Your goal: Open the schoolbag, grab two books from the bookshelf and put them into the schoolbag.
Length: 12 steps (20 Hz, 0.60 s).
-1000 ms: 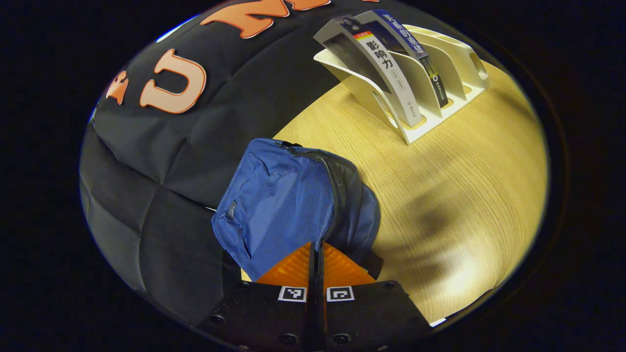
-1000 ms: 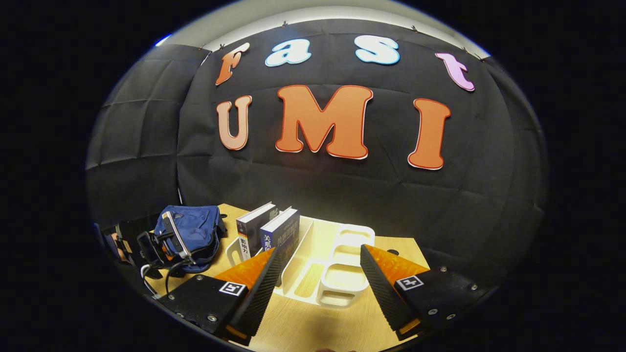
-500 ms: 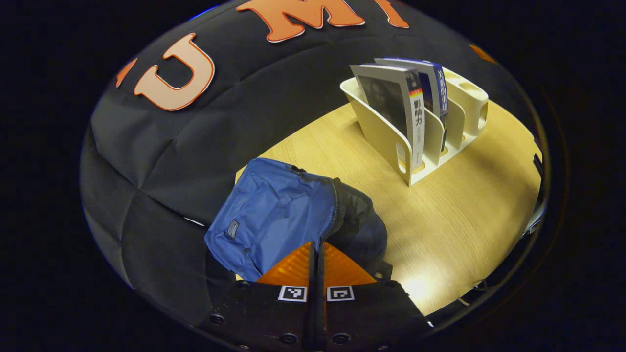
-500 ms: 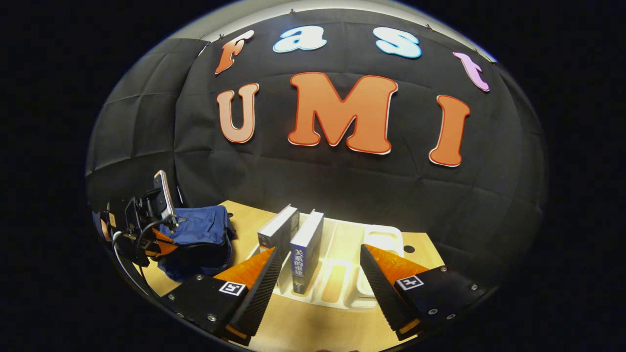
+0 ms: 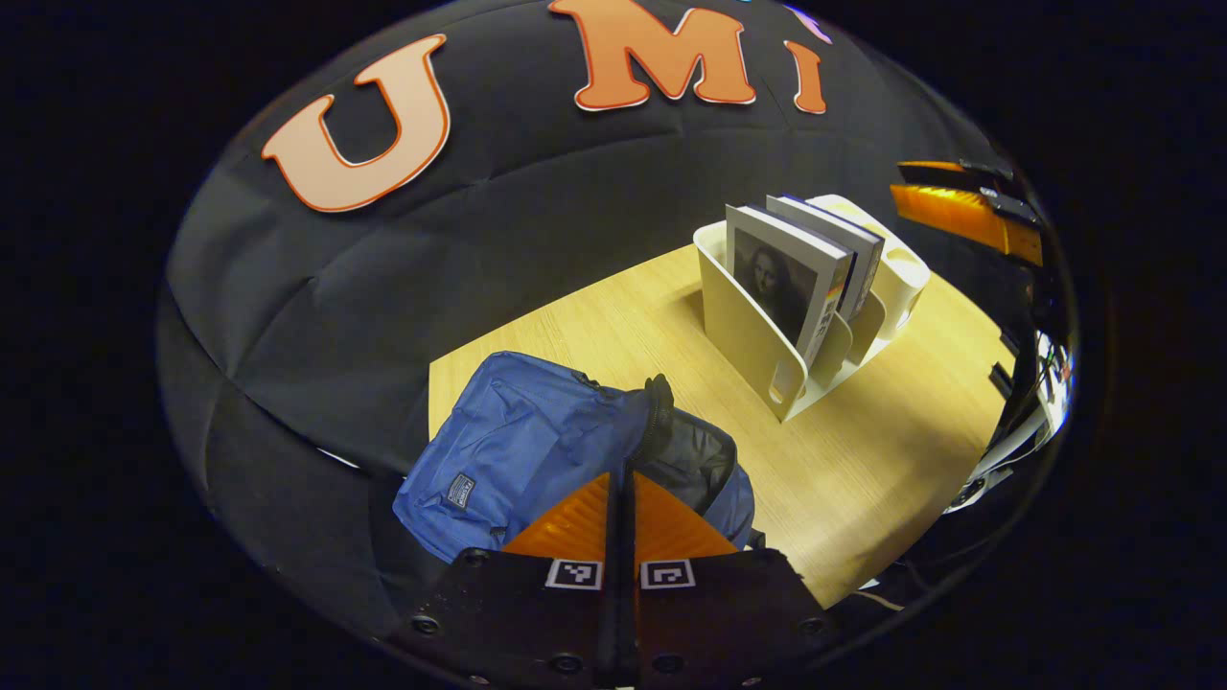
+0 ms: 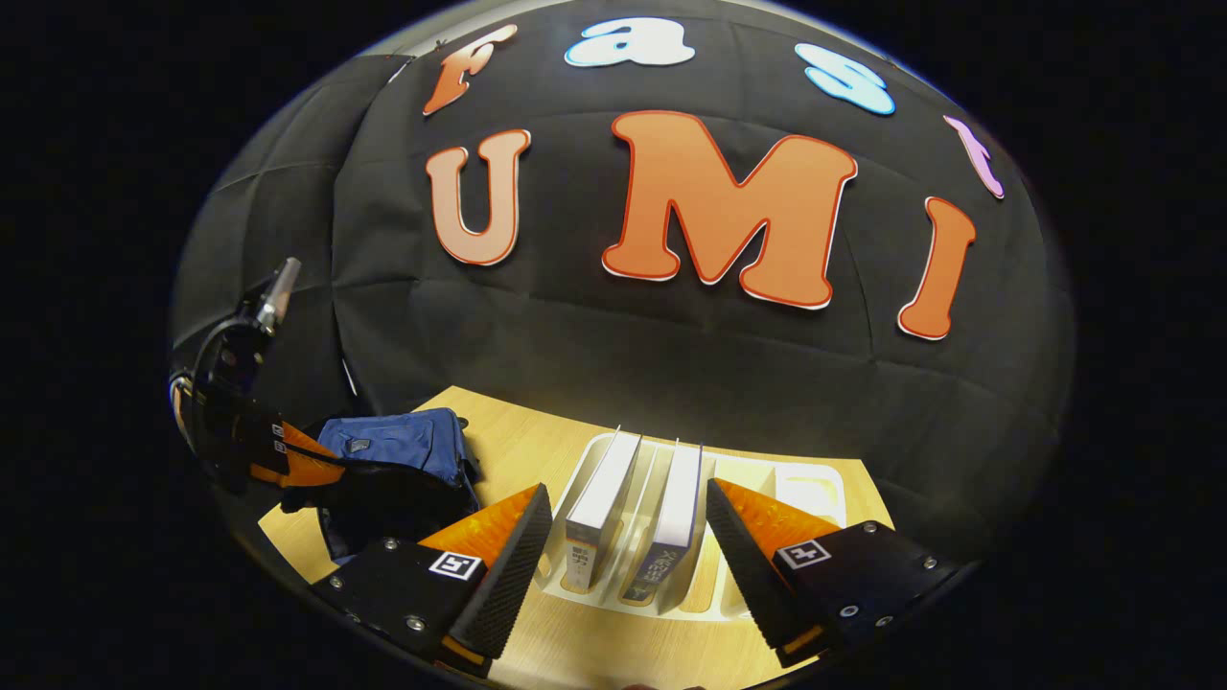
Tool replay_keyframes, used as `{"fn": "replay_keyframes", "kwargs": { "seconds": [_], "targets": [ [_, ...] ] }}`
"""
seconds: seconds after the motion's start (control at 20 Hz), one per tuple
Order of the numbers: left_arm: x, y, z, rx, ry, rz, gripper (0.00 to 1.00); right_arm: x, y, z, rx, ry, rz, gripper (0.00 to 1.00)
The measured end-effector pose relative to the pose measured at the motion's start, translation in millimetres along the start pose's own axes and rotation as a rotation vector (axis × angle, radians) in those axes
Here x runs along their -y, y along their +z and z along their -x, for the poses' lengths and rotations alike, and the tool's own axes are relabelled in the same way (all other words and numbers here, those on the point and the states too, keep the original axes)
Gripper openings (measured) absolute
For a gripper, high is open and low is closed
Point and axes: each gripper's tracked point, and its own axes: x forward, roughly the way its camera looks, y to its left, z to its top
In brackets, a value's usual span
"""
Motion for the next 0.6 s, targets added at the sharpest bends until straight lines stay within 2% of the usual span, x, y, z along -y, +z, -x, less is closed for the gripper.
{"fn": "replay_keyframes", "kwargs": {
  "seconds": [0.2,0.4,0.6],
  "targets": [
    [-20.3,15.6,5.0,0.015,-0.060,0.022,0.01,-9.2,1.3,-29.9,-0.095,-0.027,-0.030,0.96],
    [-36.0,25.9,6.4,0.032,-0.098,0.021,0.00,-15.0,-2.4,-63.4,-0.201,-0.040,-0.114,0.96],
    [-43.6,31.8,5.2,0.034,-0.148,0.012,0.00,-19.2,-20.6,-97.6,-0.361,-0.041,-0.178,0.96]
  ]
}}
